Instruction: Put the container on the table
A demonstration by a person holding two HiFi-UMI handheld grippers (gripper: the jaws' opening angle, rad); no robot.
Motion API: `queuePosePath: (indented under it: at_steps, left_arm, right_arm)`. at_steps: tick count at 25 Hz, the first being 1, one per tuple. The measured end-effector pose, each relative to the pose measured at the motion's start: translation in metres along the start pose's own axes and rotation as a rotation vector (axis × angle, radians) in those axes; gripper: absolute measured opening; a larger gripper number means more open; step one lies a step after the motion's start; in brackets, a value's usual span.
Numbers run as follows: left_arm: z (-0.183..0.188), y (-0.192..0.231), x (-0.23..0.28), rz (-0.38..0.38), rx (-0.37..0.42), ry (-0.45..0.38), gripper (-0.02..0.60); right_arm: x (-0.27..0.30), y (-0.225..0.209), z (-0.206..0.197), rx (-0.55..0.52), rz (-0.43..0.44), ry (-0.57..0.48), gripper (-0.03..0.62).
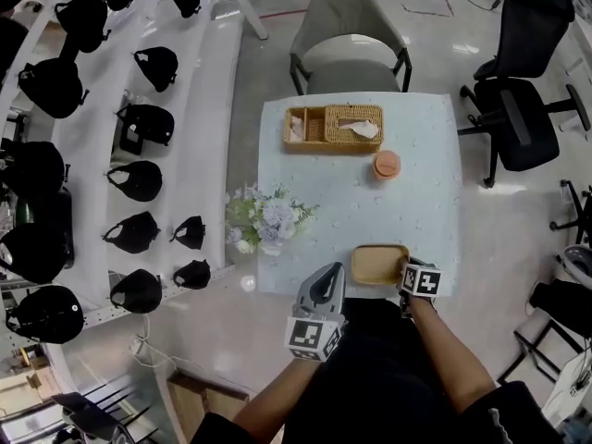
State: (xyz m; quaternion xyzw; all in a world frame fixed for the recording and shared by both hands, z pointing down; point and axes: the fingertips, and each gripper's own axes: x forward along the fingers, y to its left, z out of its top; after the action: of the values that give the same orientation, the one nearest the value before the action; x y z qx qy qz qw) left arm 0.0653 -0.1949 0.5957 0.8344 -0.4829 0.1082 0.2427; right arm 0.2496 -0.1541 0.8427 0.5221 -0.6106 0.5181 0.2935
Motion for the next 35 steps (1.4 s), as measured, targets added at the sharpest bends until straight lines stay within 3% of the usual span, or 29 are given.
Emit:
queuePosePath:
  at_steps: [13,23,35]
  left_arm:
    - [-0.013,0.016,0.008,0.003,-0.007,0.04,0.009]
    - [-0.022,0.021,0.011,0.012,-0.022,0.068,0.009]
    - [-0.024,0.028,0.009,0.026,-0.019,0.064,0.009]
  right_arm:
    - [0.052,0.015,-0.012,0.005,0.004,0.053,0.02]
    - [0.067,0.015,-0.013,0.008,0.047,0.039,0.028]
    - [0.074,0.015,-0.003,-0.051,0.03,0.043,0.028]
